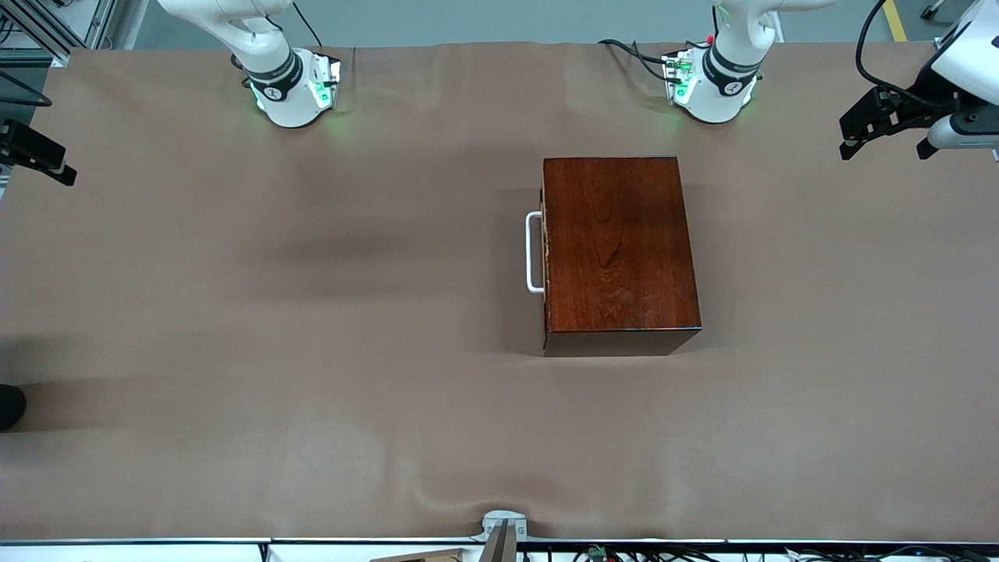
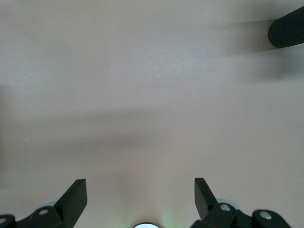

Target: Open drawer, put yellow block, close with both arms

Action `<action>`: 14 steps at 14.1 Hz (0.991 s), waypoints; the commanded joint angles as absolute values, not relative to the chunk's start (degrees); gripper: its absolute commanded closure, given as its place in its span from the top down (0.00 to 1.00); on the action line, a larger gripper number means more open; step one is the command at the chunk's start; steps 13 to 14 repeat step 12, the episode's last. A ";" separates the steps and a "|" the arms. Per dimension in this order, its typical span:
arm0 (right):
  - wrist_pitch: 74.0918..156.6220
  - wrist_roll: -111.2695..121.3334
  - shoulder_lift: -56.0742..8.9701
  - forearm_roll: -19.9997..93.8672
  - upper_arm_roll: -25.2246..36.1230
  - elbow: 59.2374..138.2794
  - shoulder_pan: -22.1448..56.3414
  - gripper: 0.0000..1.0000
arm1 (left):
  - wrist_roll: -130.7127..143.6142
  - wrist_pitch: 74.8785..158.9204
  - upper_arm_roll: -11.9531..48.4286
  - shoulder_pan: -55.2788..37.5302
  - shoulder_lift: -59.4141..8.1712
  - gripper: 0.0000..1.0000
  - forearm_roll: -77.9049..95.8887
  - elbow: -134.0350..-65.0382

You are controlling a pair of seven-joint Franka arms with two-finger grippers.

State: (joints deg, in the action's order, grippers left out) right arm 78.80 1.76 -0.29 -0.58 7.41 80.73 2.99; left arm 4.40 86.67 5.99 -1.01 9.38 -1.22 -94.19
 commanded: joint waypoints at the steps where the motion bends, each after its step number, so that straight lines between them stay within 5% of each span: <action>1: 78.40 2.29 -0.09 -1.23 7.03 80.68 2.20 1.00 | 4.39 86.14 6.59 0.18 8.01 1.00 -0.09 -92.12; 14: 78.40 2.29 -0.17 -1.23 7.12 80.68 2.02 1.00 | 7.38 83.41 6.06 0.53 6.33 1.00 0.62 -89.47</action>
